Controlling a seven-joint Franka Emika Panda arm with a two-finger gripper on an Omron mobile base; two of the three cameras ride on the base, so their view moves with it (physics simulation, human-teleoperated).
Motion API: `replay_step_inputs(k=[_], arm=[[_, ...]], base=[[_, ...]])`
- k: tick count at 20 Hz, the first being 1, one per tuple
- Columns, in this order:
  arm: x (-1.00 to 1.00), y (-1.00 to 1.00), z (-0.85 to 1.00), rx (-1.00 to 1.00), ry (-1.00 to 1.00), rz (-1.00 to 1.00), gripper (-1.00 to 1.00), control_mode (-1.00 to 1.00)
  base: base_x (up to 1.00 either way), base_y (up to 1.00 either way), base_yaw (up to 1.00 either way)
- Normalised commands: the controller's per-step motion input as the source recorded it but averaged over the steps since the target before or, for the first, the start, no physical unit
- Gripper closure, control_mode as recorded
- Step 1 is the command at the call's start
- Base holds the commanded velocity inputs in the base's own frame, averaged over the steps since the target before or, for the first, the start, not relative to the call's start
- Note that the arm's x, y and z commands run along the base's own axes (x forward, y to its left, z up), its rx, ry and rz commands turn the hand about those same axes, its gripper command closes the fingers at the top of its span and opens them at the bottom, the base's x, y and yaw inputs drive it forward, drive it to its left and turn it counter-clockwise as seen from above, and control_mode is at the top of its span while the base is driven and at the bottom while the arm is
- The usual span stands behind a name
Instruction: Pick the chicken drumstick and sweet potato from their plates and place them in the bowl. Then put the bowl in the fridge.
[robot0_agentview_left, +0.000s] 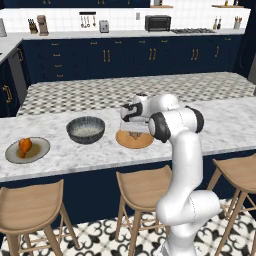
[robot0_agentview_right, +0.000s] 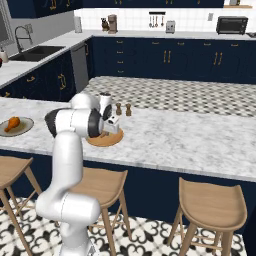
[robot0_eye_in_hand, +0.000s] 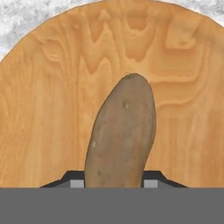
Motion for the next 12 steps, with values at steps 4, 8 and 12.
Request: replay_step_inputs(k=[4,8,12], arm=[[-0.96,0.02,0.86,0.00,-0.19,0.00,1.00,-1.00],[-1.00,0.22,1.00,0.00,-0.17,0.00,1.00,-1.00],[-0.85,0.63,0.93,0.00,-0.11,0.00,1.00,-1.00]], base=[[0.00,0.00,0.00],[0.00,0.00,0.00],[0.00,0.00,0.00]])
